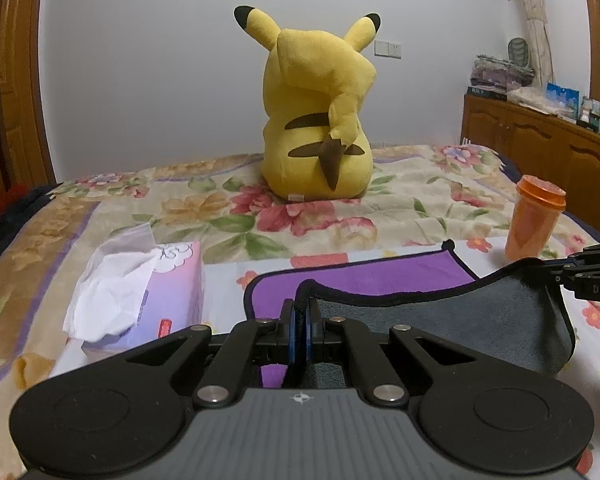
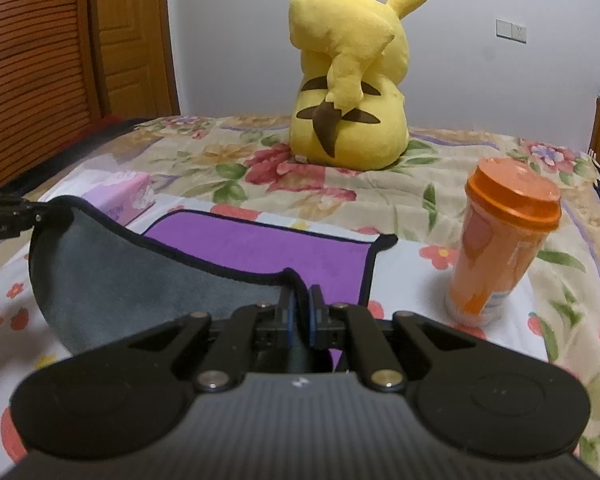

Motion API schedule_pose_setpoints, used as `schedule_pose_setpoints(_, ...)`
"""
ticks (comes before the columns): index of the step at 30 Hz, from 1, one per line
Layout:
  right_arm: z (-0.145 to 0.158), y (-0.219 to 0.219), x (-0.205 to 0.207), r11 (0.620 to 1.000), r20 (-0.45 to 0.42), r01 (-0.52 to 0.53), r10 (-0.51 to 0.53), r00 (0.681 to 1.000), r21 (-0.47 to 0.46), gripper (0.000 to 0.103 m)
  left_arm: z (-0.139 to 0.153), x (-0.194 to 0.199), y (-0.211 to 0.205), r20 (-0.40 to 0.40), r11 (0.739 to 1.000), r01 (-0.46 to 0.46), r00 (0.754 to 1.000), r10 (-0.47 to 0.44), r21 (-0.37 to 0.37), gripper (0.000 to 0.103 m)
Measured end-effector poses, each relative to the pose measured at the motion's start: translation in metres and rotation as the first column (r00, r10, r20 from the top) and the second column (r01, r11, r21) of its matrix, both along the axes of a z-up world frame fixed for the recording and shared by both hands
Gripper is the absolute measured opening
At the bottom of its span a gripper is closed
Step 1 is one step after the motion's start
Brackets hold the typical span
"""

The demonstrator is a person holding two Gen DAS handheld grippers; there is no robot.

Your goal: Fold towel

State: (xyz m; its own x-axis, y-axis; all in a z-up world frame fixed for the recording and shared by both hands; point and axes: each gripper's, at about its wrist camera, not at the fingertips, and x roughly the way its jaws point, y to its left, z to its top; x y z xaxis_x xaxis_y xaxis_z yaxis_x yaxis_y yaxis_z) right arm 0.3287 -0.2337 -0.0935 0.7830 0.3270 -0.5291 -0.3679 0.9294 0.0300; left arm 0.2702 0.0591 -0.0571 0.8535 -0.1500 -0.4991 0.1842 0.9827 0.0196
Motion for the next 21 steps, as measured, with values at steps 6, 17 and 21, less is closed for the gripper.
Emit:
schedule_pose_setpoints(6, 0.005, 0.001, 0.010, 1.000, 0.020, -0.003, 0.003, 1.000, -0.006, 0.008, 0.003, 0.010, -0.001, 0.018, 1.000, -0.008, 1.000, 0.008, -0.002, 0.008)
schedule_pose_setpoints(17, 0.010, 0.008, 0.028, 0.999, 0.065, -0.020, 0.022, 0.998, -0.030, 0.007, 0.006, 0.036, -0.009, 0.047, 1.000, -0.012, 0.999, 0.013, -0.018, 0.008)
schedule_pose_setpoints(21, 0.012, 0.010, 0.038, 0.999, 0.083, -0.018, 0.021, 0.996, -0.032, 0.007, 0.005, 0.046, -0.007, 0.050, 0.999, -0.028, 0.998, 0.029, -0.017, 0.008)
